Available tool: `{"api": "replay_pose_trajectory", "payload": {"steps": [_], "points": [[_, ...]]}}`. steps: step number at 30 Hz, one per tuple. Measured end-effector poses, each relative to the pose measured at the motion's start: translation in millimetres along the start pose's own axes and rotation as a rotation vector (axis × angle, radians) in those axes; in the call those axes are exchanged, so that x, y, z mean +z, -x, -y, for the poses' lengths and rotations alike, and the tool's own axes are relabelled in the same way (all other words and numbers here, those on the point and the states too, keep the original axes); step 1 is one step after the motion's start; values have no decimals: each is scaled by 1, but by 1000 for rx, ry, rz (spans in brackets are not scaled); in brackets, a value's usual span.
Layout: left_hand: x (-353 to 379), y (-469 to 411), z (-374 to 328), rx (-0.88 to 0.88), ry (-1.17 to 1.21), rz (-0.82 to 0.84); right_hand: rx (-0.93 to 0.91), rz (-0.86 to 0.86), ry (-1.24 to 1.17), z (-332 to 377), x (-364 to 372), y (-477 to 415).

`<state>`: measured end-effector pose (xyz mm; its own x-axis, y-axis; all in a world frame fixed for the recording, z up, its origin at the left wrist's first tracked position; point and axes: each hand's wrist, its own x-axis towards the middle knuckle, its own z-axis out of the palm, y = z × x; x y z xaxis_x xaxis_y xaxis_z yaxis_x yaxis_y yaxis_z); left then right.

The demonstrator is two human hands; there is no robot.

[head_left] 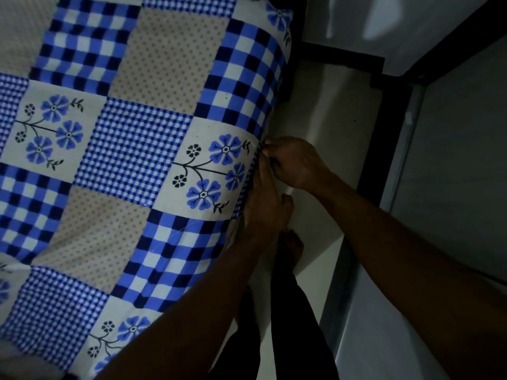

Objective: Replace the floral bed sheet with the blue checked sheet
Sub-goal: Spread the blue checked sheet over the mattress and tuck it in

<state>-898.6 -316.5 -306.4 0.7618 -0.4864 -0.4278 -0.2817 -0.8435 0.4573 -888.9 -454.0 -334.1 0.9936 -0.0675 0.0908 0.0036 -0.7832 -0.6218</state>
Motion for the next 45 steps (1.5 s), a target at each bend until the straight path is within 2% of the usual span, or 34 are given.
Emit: {"api": "replay_pose_trajectory", "payload": {"steps": [3, 5, 8, 11, 14, 18, 21, 23, 25, 27, 29, 32, 35, 37, 40, 43, 45], "points": [[-5, 4, -1, -14, 225, 50, 161, -187, -91, 8, 5, 28], [-17, 19, 2, -30, 360, 81, 311, -176, -108, 19, 13, 57], [-38, 67, 15, -58, 349, 219, 442, -134, -163, 53, 29, 102], [-56, 135, 44, 56, 350, 372, 526, -104, -177, 106, 52, 140], [-64, 195, 97, 288, 148, 321, 531, -157, -259, 178, 71, 165], [-72, 260, 156, 601, -105, 267, 636, -135, -534, 259, 98, 165], [-74, 304, 184, 758, -372, 241, 788, -195, -881, 288, 136, 159], [-71, 330, 198, 807, -420, 247, 914, -219, -1055, 284, 166, 163], [-73, 348, 206, 817, -385, 218, 941, -150, -1054, 276, 187, 172], [-75, 361, 215, 798, -396, 131, 964, -56, -942, 282, 186, 182], [-77, 373, 225, 728, -498, 76, 1026, -64, -862, 290, 189, 200], [-71, 391, 254, 662, -853, 151, 1090, -200, -782, 313, 199, 233], [-46, 424, 278, 704, -1135, 315, 1188, -455, -989, 359, 210, 263], [-24, 455, 297, 714, -1192, 412, 1160, -489, -1070, 402, 218, 284], [-4, 508, 328, 691, -1159, 538, 1114, -381, -1048, 464, 244, 315], [-15, 563, 341, 640, -927, 647, 1156, -342, -1011, 515, 268, 352], [-24, 599, 352, 720, -770, 684, 1178, -371, -1013, 543, 279, 374]]}}
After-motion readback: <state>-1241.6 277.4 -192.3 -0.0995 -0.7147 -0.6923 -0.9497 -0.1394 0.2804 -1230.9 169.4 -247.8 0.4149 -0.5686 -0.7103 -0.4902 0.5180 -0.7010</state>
